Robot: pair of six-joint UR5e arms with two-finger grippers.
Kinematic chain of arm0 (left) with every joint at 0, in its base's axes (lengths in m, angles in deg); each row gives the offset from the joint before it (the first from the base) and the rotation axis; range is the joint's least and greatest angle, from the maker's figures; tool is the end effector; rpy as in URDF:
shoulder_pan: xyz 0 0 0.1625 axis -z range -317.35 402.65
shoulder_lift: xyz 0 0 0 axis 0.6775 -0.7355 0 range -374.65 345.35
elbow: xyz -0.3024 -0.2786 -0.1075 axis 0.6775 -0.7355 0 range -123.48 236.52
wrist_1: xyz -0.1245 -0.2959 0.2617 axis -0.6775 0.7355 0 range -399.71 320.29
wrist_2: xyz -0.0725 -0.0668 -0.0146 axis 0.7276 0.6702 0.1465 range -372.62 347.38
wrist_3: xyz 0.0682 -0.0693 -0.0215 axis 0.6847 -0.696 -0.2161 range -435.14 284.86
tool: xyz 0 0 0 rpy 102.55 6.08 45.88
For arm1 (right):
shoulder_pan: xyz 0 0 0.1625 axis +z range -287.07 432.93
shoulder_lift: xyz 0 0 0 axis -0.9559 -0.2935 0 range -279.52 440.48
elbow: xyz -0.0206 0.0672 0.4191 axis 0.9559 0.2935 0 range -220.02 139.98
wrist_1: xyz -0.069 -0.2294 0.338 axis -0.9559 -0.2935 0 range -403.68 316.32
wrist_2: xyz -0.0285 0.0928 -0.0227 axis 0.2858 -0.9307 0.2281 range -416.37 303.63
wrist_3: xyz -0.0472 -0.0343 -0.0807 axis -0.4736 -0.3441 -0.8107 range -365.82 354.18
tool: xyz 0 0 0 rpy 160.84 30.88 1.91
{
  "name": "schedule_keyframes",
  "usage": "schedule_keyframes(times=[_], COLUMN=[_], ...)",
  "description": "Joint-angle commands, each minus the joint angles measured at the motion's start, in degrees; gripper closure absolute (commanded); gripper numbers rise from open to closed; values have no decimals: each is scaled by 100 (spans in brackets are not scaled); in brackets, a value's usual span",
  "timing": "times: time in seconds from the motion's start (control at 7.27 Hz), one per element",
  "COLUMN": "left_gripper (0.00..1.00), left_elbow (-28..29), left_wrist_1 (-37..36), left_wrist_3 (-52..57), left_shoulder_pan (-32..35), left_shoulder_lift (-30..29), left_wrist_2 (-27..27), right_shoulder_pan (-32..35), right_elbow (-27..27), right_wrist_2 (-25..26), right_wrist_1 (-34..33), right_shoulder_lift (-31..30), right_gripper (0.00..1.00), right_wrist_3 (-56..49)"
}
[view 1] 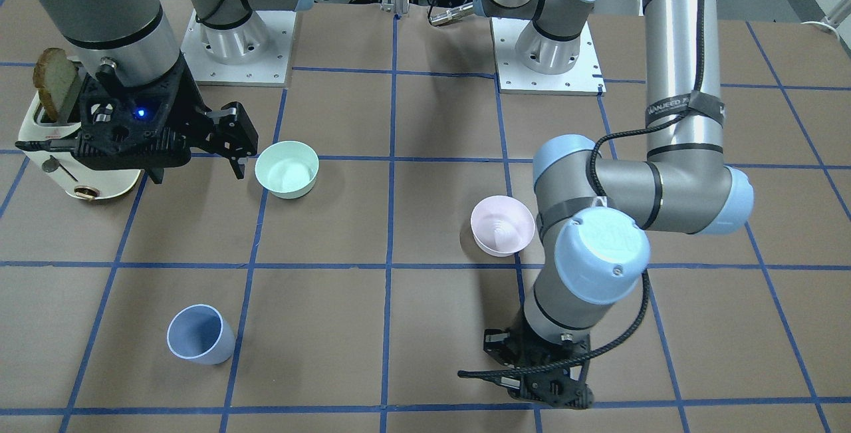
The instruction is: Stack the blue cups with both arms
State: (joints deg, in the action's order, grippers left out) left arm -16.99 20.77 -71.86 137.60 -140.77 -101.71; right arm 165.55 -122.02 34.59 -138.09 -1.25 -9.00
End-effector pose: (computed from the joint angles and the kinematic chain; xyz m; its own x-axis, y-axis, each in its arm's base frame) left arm -0.1978 -0.7208 0.2931 -0.9894 0.1450 0.0057 0.1419 0.9748 -0.1723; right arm 0.1571 -0.5534 0.4891 -0.9948 -0.0996 0.0208 -0.1009 0.9924 -0.0710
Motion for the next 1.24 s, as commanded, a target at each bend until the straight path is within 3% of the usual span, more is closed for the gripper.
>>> schedule_keyframes(times=[0.0,0.28,0.69,0.83,1.1], left_gripper=[100,100,100,1,0], left_elbow=[-32,-41,-102,-102,11], left_wrist_1=[69,69,77,95,1127], left_wrist_3=[-1550,-2365,-2622,-2622,-2587], left_shoulder_pan=[775,1357,1667,1658,1562], left_shoulder_lift=[-26,-62,-133,-89,296], left_wrist_2=[-38,-46,6,-38,-20], right_shoulder_pan=[-42,-305,-280,-271,-262], right_elbow=[0,-35,-263,-264,-220], right_wrist_2=[9,-52,-70,-70,-62], right_wrist_1=[11,28,-24,-42,-33], right_shoulder_lift=[-1,-10,-168,-168,-177], right_gripper=[0,0,0,0,0], right_wrist_3=[-16,-78,-78,-78,-78])
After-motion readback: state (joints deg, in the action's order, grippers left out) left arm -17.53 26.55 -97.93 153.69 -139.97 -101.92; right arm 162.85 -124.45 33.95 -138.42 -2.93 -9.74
